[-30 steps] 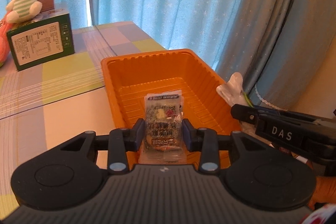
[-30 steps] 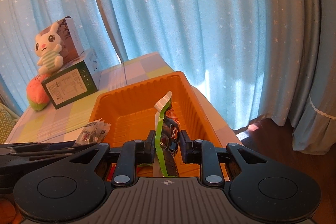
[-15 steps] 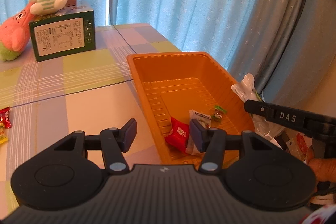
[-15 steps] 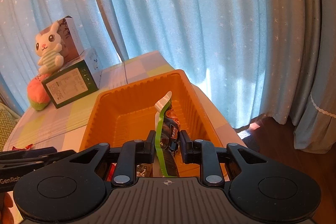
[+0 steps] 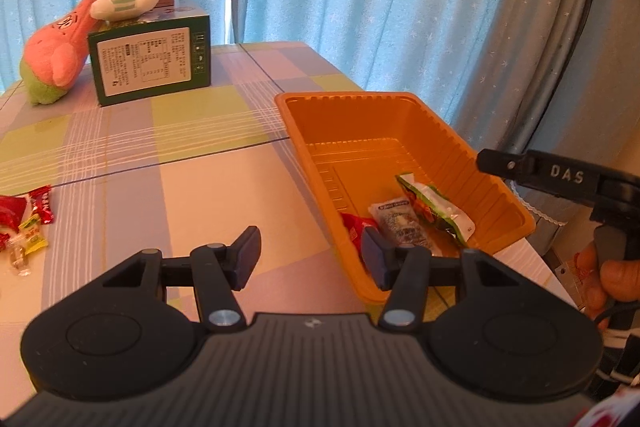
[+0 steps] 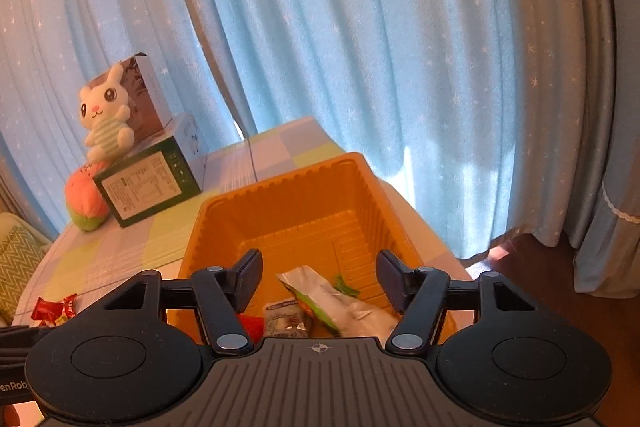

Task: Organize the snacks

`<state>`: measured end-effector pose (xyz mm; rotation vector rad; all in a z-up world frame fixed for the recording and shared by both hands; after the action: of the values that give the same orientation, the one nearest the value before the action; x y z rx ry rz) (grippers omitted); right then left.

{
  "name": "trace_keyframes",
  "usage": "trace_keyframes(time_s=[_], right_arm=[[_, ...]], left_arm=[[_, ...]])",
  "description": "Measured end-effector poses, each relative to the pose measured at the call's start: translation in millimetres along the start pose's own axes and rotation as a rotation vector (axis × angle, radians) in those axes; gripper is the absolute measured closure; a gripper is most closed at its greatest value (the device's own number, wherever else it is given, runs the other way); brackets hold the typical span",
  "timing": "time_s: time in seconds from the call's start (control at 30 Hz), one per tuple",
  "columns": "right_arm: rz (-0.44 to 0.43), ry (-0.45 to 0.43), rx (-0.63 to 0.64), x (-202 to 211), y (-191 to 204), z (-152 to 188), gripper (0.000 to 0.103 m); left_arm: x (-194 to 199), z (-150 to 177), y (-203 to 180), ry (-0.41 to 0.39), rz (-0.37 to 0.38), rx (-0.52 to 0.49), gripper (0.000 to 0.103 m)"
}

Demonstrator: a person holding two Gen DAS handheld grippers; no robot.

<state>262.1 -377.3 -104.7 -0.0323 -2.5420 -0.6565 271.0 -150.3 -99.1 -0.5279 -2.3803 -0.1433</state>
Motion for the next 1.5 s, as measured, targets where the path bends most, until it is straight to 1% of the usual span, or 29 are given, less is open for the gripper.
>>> trace_keyframes(time_s=[0.13, 0.27, 0.37, 0.57, 0.83, 1.0, 1.17, 1.5], right_arm=[[-0.002, -0.009, -0.010, 14, 2, 0, 0.040], [-0.016, -0.021, 0.009, 32, 16, 3, 0.040], [-0.008, -0.011, 0.018, 48, 26, 12, 0.040], [-0.016, 0.062, 0.019, 73, 50, 39, 0.040], [-0.041, 0.139, 0.095, 95, 97, 78, 0.040], [-0.066, 0.163, 0.154, 104, 128, 96, 0.040], [-0.092, 0.181, 0.194, 106, 151, 105, 0.040], [-0.135, 0.205, 0.231, 102, 179, 120, 0.038]], left_arm=[[17, 8, 7, -0.001, -0.023, 0.020, 0.051], [37, 14, 12, -0.007, -0.044, 0.033, 0.050], [54, 18, 17, -0.017, -0.058, 0.051, 0.050], [91, 29, 28, -0.034, -0.090, 0.071, 0.047], [141, 45, 52, -0.055, -0.142, 0.108, 0.043], [166, 58, 71, -0.060, -0.173, 0.136, 0.040], [187, 70, 92, -0.063, -0.214, 0.162, 0.038], [210, 86, 125, -0.061, -0.276, 0.196, 0.038]])
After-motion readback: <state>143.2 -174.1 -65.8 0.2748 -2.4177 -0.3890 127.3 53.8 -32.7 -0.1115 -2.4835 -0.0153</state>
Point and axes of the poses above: each gripper's, at about its wrist camera, not at the fingertips, and x roughly against the way its jaws point, y to its left, z to its underside, the point moved 6 cm from there along -x, roughly the way its jaws point, and after that the axes turned 7 degrees about -x, right-handed, at the moved point
